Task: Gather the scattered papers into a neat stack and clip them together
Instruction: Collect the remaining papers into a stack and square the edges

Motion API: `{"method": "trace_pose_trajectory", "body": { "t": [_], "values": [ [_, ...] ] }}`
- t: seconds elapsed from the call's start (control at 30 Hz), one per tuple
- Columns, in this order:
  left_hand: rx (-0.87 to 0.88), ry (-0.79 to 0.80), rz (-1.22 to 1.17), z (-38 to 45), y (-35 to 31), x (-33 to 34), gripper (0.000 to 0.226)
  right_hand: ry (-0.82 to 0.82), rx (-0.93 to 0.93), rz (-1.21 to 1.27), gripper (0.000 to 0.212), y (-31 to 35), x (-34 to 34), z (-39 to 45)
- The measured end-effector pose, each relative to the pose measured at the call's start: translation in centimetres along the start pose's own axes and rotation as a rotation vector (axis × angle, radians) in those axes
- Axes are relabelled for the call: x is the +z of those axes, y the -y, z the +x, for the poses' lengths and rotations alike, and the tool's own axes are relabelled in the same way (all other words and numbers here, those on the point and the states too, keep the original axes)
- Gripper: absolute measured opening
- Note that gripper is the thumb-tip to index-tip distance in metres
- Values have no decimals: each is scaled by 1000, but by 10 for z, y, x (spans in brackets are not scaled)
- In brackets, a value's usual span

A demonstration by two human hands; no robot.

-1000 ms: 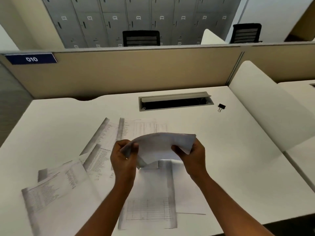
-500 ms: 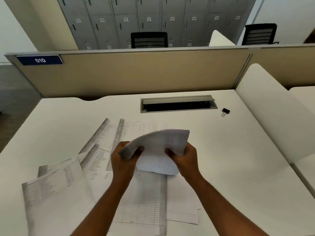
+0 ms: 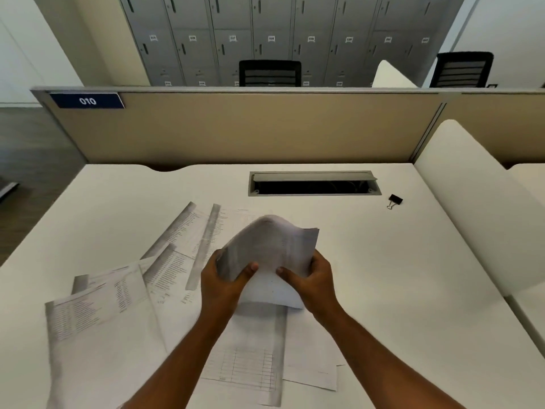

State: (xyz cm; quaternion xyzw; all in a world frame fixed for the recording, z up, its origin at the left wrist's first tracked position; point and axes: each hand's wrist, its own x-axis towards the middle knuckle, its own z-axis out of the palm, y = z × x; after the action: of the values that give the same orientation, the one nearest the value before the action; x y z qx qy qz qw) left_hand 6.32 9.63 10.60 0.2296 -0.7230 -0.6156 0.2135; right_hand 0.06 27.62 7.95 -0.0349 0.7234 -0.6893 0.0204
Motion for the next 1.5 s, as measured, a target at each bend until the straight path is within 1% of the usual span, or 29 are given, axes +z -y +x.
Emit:
{"method": "trace_pose_trajectory", "body": {
  "t": [0.1,0.17,0.23,0.3,0.37,0.47,0.5,0.57,0.67,0.7,0.77,0.83,0.87,0.93,1.0,1.03,1.1,1.17,1.2,1.23,1.27,1.3,1.37,1.43,1.5],
  "values": [
    [13,-22,-54,-1,2,-3,52,-39,-6,44,51,1,-4,2],
    [31,13,-42,-4,5,-5,47,-10,-3,23,48,1,-3,-1],
    [-4,-13,-60,-6,7,-4,49,-30,3,43,48,-2,-2,-3],
    [-23,-15,-80,-7,6,-3,56,-58,2,69,56,-3,-2,-2],
    [-13,23,-58,-8,6,-3,50,-10,5,36,62,-2,2,-3],
    [-35,0,-100,-9,5,-3,55,-14,-4,48,49,-1,3,-5],
    [-28,14,-104,-9,3,-2,54,-3,-12,45,47,0,3,-6],
    [-8,48,-75,-11,2,-1,48,37,-26,1,47,1,4,-6],
    [-34,30,-95,-11,5,1,53,-24,-14,22,45,0,4,-5],
    [-38,32,-72,-11,9,2,53,-20,-11,-1,45,-1,4,-4],
    [-29,38,-20,-12,12,3,43,-4,-6,-44,40,-1,4,-3],
    [-17,41,-23,-10,7,5,37,-45,-2,-24,31,0,3,2],
    [-9,47,-17,-9,6,5,39,-65,-6,-19,29,2,2,4],
    [10,49,6,-8,6,2,52,-92,-10,5,26,8,0,8],
    [29,-12,-8,-10,14,-4,67,-164,33,126,23,10,-3,12],
    [1,-60,-20,-12,21,-8,75,-196,68,219,24,10,-6,13],
    [-159,-108,-80,-19,34,-14,88,-207,151,400,37,10,-9,15],
    [-367,-26,-300,-24,38,-15,92,-181,220,550,48,9,-8,13],
    [-445,50,-425,-24,39,-15,84,-167,248,623,51,9,-6,11],
    [-477,122,-528,-24,38,-13,69,-147,273,685,53,8,-4,8],
    [-483,154,-585,-24,34,-12,54,-114,293,736,54,7,-3,4],
    [-464,149,-607,-23,31,-12,46,-78,304,764,55,5,-2,0],
    [-389,91,-567,-17,29,-16,43,-44,330,752,51,2,-5,-3],
    [-307,40,-447,-7,30,-28,40,-75,344,731,44,2,-18,3],
    [-248,-10,-317,3,34,-43,39,-63,313,697,41,5,-42,16]
  ]
}}
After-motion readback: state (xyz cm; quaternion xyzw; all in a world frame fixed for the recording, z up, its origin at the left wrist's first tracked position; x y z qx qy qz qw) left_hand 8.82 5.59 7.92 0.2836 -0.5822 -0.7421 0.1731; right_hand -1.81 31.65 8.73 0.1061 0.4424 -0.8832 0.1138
